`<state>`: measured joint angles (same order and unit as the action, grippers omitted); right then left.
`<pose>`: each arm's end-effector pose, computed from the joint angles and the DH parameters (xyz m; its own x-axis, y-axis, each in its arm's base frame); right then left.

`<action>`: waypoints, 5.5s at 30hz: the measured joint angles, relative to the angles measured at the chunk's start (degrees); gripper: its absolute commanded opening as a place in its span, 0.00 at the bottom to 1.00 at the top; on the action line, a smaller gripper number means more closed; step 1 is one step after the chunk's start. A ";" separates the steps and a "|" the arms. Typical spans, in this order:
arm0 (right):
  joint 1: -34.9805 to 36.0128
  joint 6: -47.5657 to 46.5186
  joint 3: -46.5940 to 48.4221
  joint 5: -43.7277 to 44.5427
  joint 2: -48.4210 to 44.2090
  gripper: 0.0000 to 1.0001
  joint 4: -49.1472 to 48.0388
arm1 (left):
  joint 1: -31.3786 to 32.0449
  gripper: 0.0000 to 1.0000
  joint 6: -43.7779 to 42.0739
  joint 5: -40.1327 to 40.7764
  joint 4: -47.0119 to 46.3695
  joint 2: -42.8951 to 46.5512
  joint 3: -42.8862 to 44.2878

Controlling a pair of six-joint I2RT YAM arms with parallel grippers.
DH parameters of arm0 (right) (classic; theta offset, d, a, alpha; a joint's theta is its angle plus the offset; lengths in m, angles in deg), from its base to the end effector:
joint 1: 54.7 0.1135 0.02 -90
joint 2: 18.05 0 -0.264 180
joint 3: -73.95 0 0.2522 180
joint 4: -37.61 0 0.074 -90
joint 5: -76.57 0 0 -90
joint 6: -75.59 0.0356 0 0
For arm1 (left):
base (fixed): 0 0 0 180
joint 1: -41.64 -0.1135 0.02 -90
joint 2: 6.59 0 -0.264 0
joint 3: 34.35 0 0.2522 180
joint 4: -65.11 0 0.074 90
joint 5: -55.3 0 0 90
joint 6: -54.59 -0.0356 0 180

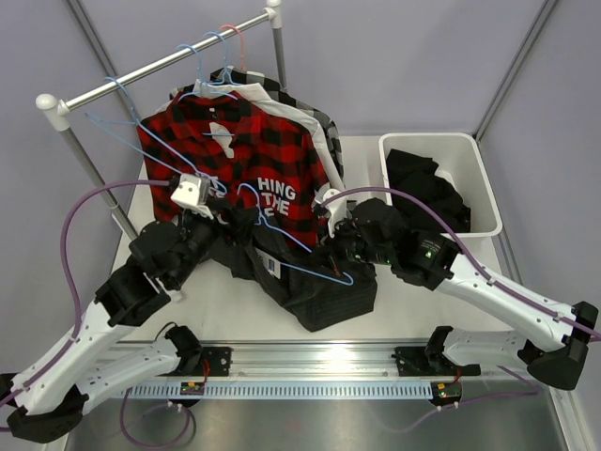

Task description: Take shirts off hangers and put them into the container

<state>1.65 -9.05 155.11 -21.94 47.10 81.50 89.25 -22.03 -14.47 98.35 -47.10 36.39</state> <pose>0.1330 0.2094 0.3715 -0.3417 -0.3465 -0.8736 -0.8676 0.4736 0.1515 0.1065 -0.0984 0.4063 -0.1409 -0.1677 -0.9757 0.4395 0.8725 -0.2134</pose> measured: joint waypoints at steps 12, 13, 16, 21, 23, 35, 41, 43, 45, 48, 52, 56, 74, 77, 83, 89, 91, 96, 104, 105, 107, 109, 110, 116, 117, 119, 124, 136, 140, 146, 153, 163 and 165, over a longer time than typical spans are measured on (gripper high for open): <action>0.00 0.02 -0.15 1.55 -1.64 0.00 1.36 | 0.00 0.67 3.78 -4.02 11.32 -1.01 0.70; 0.00 0.04 -0.15 1.57 -1.64 0.00 1.38 | -0.02 0.66 4.26 -4.02 11.76 -2.10 0.57; 0.00 0.20 -0.15 1.55 -1.64 0.00 1.42 | -0.02 0.63 5.33 -3.98 12.15 -4.79 0.52; 0.00 0.39 -0.15 1.55 -1.66 0.00 1.55 | -0.02 0.49 6.71 -3.58 12.28 -9.03 0.13; 0.00 0.44 -0.15 1.55 -1.79 0.00 2.10 | -0.02 0.41 7.15 -3.08 12.44 -9.97 -0.35; 0.00 0.74 -0.26 1.97 -9.09 0.00 4.90 | -0.02 0.00 8.76 4.52 14.97 -10.14 -2.89; 0.00 0.81 -0.24 2.97 -14.25 0.00 9.46 | -0.02 0.00 9.11 7.69 16.02 -8.55 -4.59; 0.00 0.81 -0.17 4.04 -15.80 0.00 11.41 | -0.02 0.00 9.11 8.90 16.94 -8.04 -4.63; 0.00 0.81 0.33 5.05 -17.16 0.00 13.53 | -0.02 0.00 9.11 10.21 17.53 -7.56 -5.01; 0.00 0.79 1.97 6.95 -19.19 0.00 16.65 | -0.07 0.00 9.07 11.76 18.36 -7.08 -5.79; 0.00 0.76 4.83 7.96 -21.62 0.00 19.39 | -0.70 0.00 8.87 12.87 18.82 -6.99 -7.15; 0.00 0.66 8.52 8.46 -22.60 0.00 19.80 | -2.05 0.00 8.57 13.03 19.63 -7.37 -8.13; -0.02 -6.21 30.62 13.46 1.68 0.00 14.19 | -3.80 0.83 5.27 7.80 17.31 6.12 -15.56; -0.02 -8.72 36.52 13.46 8.04 0.00 13.68 | -3.80 0.87 4.46 5.57 16.28 6.62 -16.31; -1.31 -12.55 48.13 11.37 19.17 0.00 11.26 | -3.93 0.90 3.32 2.93 14.62 6.27 -16.33; -3.04 -14.16 61.13 5.60 30.77 0.00 11.32 | -4.57 0.91 3.15 1.97 13.79 6.27 -16.90; -3.37 -14.43 66.03 3.63 34.64 0.00 11.41 | -4.94 0.91 3.17 1.57 13.84 6.27 -17.20; -4.28 -15.32 72.00 -0.26 40.94 0.00 11.06 | -6.05 0.91 3.19 0.28 13.79 6.27 -17.25; -5.44 -16.50 72.52 -3.41 46.88 0.00 6.45 | -6.49 0.91 3.50 -0.76 13.81 6.27 -17.25; -5.53 -16.63 72.52 -3.54 47.50 0.00 5.57 | -6.51 0.91 3.58 -0.85 13.81 6.27 -17.25; -5.62 -16.83 72.50 -3.69 48.83 0.00 3.87 | -6.64 0.91 3.63 -1.03 13.81 6.27 -17.25; -5.68 -17.00 72.50 -3.67 49.88 0.00 2.14 | -6.71 0.91 3.72 -1.18 13.81 6.27 -17.25; -5.68 -17.03 72.50 -3.65 50.34 0.00 1.22 | -6.75 0.91 3.82 -1.22 13.81 6.27 -17.25; -5.79 -17.00 72.57 -3.34 53.00 0.00 -3.52 | -6.88 0.91 4.52 -1.73 13.81 6.27 -17.25; -5.79 -17.00 73.02 -3.15 53.75 0.00 -3.89 | -6.93 0.91 4.61 -1.84 13.81 6.27 -17.25; -5.86 -16.96 73.90 -3.02 55.17 0.00 -4.85 | -6.93 0.91 4.66 -1.97 13.81 6.27 -17.25; -6.05 -16.96 74.44 -2.60 57.83 0.00 -5.81 | -7.02 0.91 4.68 -2.16 13.81 6.29 -17.27; -6.16 -15.63 67.71 -1.16 56.59 0.30 -9.16 | -7.08 0.91 4.68 -2.27 13.81 6.29 -17.27; -6.16 -15.41 63.21 -0.94 52.85 0.53 -9.22 | -7.13 0.91 4.68 -2.25 13.81 6.29 -17.27; -6.12 -15.43 55.30 0.22 42.71 0.80 -8.96 | -7.39 0.92 4.70 -2.23 13.81 6.36 -17.27; -4.59 -13.73 33.38 4.55 21.49 0.99 -8.44 | -7.67 0.92 4.74 -1.99 13.77 6.82 -17.51; 3.80 -7.67 2.36 11.04 13.11 0.99 -7.85 | -7.93 0.92 5.29 -0.22 13.86 9.27 -18.21; 5.86 -7.04 0.11 11.21 14.97 0.99 -8.02 | -7.96 0.92 5.55 0.85 13.86 10.56 -18.21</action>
<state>7.51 -16.09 155.22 -10.73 62.07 73.48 81.30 -16.47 -13.62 112.21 -36.55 18.18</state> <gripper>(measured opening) 0.993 0.919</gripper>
